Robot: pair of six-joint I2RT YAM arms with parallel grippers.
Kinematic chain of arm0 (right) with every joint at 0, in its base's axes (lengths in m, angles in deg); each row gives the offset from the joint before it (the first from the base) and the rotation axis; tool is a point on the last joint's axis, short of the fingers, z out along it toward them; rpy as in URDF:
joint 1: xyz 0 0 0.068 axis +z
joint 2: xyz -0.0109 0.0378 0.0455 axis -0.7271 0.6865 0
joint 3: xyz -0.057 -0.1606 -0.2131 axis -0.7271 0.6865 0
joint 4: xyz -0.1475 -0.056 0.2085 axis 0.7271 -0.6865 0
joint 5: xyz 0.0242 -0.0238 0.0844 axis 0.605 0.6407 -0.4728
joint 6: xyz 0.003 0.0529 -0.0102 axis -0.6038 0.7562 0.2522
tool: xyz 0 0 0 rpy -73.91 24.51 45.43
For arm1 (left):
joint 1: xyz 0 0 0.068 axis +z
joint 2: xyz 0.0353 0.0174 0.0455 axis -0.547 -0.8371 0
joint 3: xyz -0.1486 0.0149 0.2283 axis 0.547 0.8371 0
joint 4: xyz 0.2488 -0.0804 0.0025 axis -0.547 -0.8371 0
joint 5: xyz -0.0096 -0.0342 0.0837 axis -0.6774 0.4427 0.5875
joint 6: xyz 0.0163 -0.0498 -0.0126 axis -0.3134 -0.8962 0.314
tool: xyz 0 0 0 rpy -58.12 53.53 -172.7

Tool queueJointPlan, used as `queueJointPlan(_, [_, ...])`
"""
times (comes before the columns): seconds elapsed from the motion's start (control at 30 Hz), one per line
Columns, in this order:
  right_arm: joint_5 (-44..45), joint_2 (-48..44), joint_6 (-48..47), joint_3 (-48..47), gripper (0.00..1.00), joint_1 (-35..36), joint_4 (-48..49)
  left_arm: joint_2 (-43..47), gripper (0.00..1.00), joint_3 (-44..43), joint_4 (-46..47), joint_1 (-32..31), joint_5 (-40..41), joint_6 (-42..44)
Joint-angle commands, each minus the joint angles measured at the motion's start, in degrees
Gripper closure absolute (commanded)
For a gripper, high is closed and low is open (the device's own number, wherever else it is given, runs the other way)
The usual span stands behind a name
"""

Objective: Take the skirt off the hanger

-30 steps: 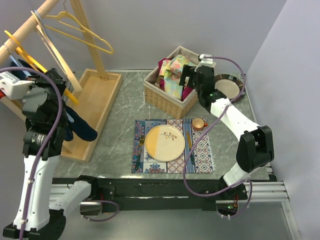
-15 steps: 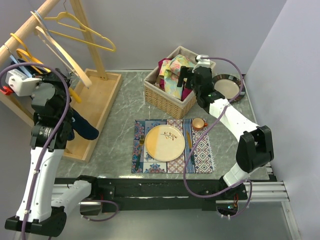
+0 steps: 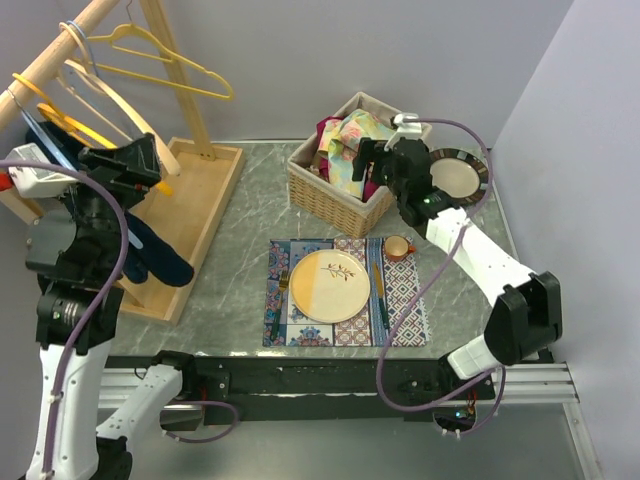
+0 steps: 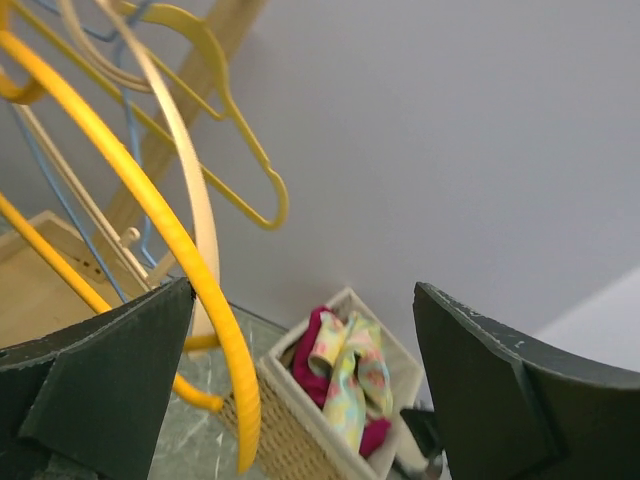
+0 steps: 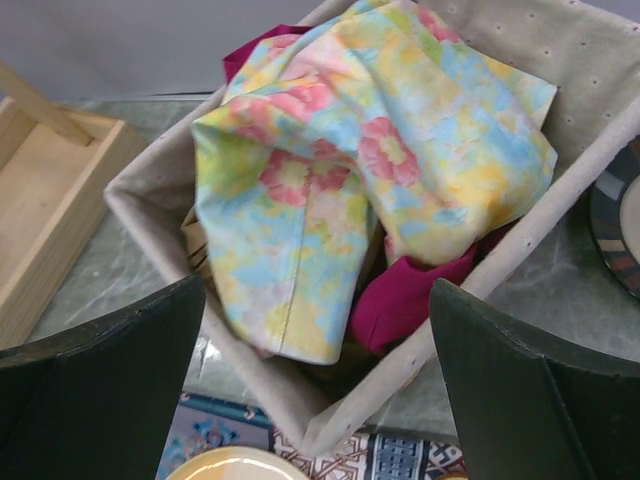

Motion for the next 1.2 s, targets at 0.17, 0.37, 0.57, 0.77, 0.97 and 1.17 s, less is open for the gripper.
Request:
queueJointPlan(0.17, [-4.0, -7.1, 3.6, 3.6, 0.0, 2.7, -3.0, 1.2, 0.01, -10.7, -13.5, -0.1, -10.9, 12.8])
queueJointPlan(0.37, [-4.9, -10.3, 5.9, 7.5, 0.0, 3.3, -0.9, 0.5, 0.01, -15.1, -19.0, -0.1, -3.9, 18.1])
queueJointPlan(0.57, [-4.0, -11.1, 6.3, 8.9, 0.0, 3.3, 0.0, -4.2, 0.06, -19.2, -25.8, -0.1, 9.9, 16.9])
queueJointPlan(0.77, [-3.4, -11.3, 6.1, 8.4, 0.0, 3.3, -0.6, -2.7, 0.17, -17.1, -24.9, -0.1, 15.6, 15.7])
queueJointPlan(0.97, [-3.7, -11.3, 6.5, 8.4, 0.0, 4.1, -0.3, -3.1, 0.24, -16.7, -26.0, -0.1, 18.2, 17.6])
queueJointPlan(1.17, [-2.1, -9.7, 5.9, 6.9, 0.0, 4.7, -2.2, -4.4, 0.33, -17.8, -27.4, -0.1, 19.3, 17.7])
